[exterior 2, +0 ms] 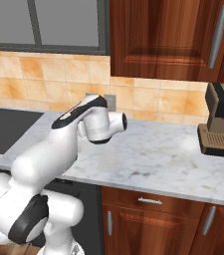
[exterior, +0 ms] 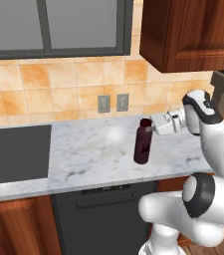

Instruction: There is a wine glass and glass cup on the dining counter. Place the wine bottle next to the wine glass and the juice bottle next to the glass cup.

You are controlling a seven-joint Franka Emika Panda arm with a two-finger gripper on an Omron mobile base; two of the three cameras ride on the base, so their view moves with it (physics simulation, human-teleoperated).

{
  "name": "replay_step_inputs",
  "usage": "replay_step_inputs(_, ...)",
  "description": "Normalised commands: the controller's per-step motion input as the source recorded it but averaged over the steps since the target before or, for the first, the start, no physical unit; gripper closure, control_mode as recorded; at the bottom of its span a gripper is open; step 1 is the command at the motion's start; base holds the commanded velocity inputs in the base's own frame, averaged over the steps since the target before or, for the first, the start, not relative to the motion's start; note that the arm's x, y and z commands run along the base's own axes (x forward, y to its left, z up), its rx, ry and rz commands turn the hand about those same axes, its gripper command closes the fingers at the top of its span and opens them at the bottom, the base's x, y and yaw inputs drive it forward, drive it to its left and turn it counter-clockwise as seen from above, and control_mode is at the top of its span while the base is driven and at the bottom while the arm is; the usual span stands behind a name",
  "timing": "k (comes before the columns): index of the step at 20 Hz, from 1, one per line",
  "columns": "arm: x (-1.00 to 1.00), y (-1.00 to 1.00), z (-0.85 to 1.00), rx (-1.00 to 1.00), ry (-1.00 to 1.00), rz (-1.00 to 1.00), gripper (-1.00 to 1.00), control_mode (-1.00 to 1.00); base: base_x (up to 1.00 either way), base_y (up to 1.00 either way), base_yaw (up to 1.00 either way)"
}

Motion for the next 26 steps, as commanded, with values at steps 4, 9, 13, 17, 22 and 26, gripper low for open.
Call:
replay_step_inputs(4, -0.88, 0.0, 1.0, -0.03, -0.01, 0.0, 1.0, -1.0, 0.0, 0.0, 0.0)
replay_step_inputs(9, -0.74, 0.0, 0.87, -0.05, -0.06, 0.0, 1.0, -1.0, 0.0, 0.0, 0.0)
replay_step_inputs(13, -0.57, -0.07, 0.17, 0.0, -0.07, 0.03, 1.0, -1.0, 0.0, 0.0, 0.0)
replay_step_inputs(17, -0.16, 0.0, 0.0, 0.0, 0.0, 0.03, 1.0, 1.0, -0.1, 0.0, 0.01)
replay_step_inputs(22, 0.0, 0.0, 0.0, 0.0, 0.0, 0.0, 1.0, 1.0, -0.95, 0.01, 0.11)
replay_step_inputs(26, 0.0, 0.0, 0.0, 0.0, 0.0, 0.0, 1.0, 1.0, -1.0, 0.0, 0.41)
